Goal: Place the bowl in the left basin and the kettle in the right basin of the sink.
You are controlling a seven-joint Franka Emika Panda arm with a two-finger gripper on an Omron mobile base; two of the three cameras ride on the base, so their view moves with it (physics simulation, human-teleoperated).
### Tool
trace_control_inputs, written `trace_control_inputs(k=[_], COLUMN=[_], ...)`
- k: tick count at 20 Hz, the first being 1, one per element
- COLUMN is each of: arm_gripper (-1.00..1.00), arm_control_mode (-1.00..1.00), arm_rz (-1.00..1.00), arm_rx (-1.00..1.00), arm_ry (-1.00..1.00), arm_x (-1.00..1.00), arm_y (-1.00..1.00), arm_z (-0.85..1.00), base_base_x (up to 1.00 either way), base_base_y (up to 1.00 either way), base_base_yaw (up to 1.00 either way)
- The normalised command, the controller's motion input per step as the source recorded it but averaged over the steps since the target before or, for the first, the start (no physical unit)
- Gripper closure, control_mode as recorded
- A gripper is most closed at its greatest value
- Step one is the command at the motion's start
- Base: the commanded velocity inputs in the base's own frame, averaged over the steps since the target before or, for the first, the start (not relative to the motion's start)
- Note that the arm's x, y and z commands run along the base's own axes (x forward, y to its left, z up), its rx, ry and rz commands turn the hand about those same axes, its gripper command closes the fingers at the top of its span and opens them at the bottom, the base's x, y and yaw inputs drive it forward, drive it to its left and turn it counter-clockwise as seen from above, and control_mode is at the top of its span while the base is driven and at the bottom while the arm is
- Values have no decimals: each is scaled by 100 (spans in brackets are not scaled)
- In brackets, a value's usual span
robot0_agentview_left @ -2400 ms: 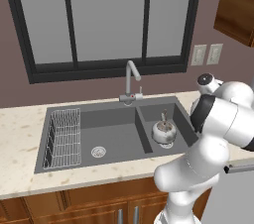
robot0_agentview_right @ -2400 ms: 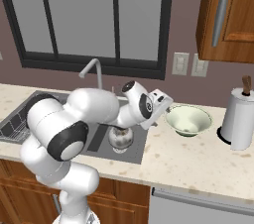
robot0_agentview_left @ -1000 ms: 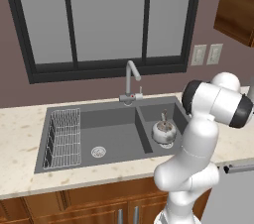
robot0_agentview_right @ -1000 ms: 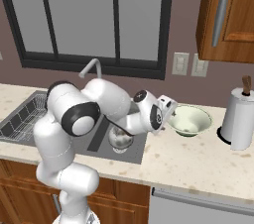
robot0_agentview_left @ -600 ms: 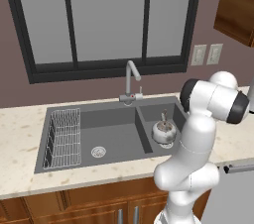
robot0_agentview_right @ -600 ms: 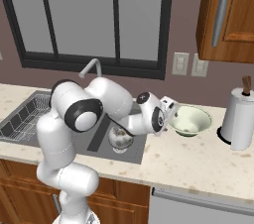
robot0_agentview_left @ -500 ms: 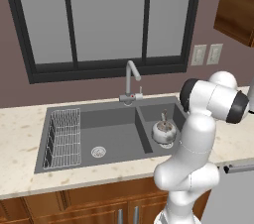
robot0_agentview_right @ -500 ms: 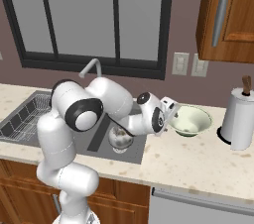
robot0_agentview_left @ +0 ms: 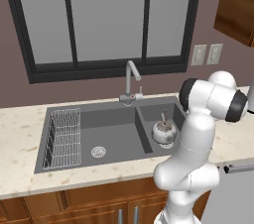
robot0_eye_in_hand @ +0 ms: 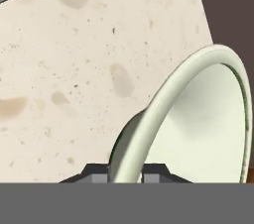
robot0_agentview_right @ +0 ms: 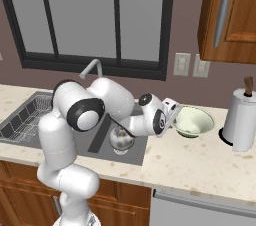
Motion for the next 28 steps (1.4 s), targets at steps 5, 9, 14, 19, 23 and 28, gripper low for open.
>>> trace_control_inputs(k=[5,9,14,19,23,28], arm_gripper=[100,100,100,100,100,100], arm_control_mode=[-100,-100,-100,-100,-100,-100], arm_rz=[0,0,0,0,0,2], arm_rx=[0,0,0,0,0,0], arm_ry=[0,0,-3,-6,-6,-5], arm_x=[0,0,0,-3,-7,-17], arm_y=[0,0,0,0,6,20], arm_z=[0,2,24,38,34,33], base_base_x=[0,0,0,0,0,0], base_base_y=[0,0,0,0,0,0], base_base_yaw=[0,0,0,0,0,0])
